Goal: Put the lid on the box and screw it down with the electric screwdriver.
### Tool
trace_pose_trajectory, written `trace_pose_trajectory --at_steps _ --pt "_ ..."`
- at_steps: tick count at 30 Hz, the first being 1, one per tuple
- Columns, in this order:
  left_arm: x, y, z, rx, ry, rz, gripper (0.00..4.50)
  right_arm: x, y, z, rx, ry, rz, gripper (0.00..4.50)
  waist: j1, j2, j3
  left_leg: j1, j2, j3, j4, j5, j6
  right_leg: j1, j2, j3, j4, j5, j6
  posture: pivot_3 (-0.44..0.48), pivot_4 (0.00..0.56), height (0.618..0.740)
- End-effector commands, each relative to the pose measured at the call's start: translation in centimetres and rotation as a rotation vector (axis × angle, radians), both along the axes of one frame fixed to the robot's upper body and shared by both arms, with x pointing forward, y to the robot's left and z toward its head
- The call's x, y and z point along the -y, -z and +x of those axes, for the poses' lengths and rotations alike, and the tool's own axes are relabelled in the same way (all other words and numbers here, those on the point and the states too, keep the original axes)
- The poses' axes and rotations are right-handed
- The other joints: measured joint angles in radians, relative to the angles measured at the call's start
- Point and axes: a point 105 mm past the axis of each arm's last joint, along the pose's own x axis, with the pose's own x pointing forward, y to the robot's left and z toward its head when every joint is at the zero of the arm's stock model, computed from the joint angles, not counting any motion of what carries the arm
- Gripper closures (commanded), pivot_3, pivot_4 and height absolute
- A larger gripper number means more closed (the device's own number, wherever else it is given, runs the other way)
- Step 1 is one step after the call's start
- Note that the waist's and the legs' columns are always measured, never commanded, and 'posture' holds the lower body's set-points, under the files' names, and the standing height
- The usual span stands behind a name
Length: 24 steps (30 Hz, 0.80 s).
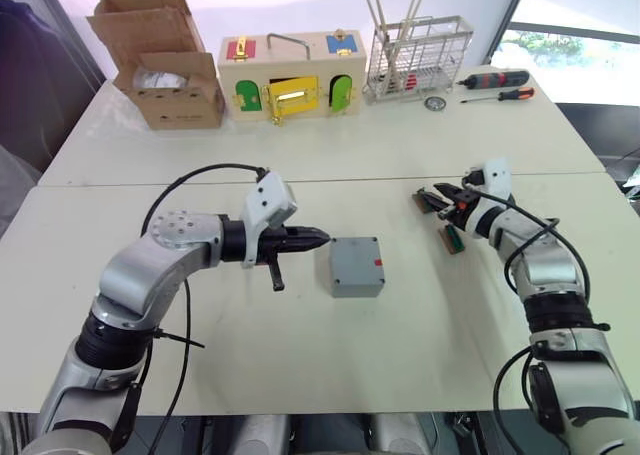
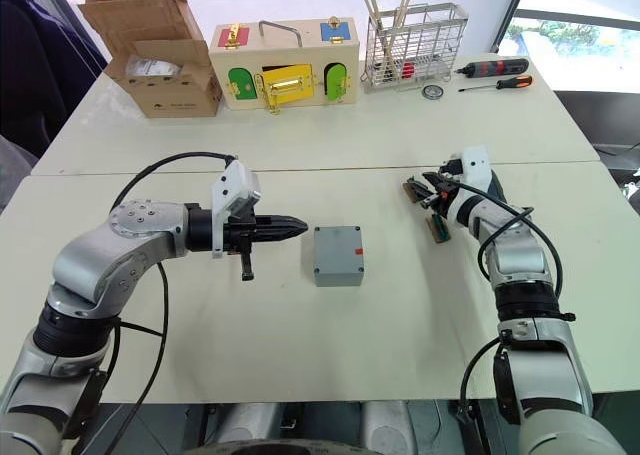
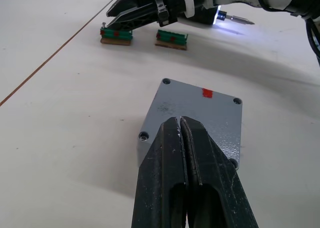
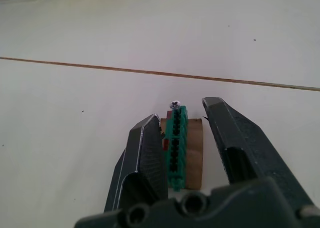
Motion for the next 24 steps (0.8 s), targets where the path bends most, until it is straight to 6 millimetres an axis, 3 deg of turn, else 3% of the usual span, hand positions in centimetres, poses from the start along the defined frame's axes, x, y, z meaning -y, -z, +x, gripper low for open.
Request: trace_pose_trajectory --at_steps 1,15,17,19,24 --pt "0.1 -0.5 -0.3 0.041 0.008 0.006 4.5 -0.4 -1.6 0.5 0.056 -0.016 0.01 2.92 0.0 0.0 0.0 0.0 0.0 0.0 0.0 0.0 0.0 0.0 0.0 0.0 0.0 0.0 0.0 0.0 0.15 0.73" --pt "0.1 0.0 0.0 0.055 -0.004 0.024 4.5 -1.0 -1.4 1.3 0.041 -0.02 0.014 2.92 0.0 0.0 0.0 0.0 0.0 0.0 0.0 0.0 0.0 0.0 0.0 0.0 0.0 0.0 0.0 0.0 0.15 0.73" --pt "0.1 0.0 0.0 0.058 -0.007 0.024 4.5 -0.9 -1.2 1.4 0.036 -0.01 0.01 3.48 0.0 0.0 0.0 0.0 0.0 0.0 0.0 0.0 0.0 0.0 0.0 0.0 0.0 0.0 0.0 0.0 0.15 0.73" --pt "0.1 -0.1 0.0 0.06 -0.01 0.023 4.5 -0.8 -1.1 1.4 0.03 -0.006 0.005 4.32 0.0 0.0 0.0 0.0 0.0 0.0 0.0 0.0 0.0 0.0 0.0 0.0 0.0 0.0 0.0 0.0 0.15 0.73" --pt "0.1 -0.1 0.1 0.065 -0.015 0.022 4.5 -0.7 -1.4 1.5 0.039 0.0 0.021 4.46 0.0 0.0 0.0 0.0 0.0 0.0 0.0 0.0 0.0 0.0 0.0 0.0 0.0 0.0 0.0 0.0 0.15 0.73"
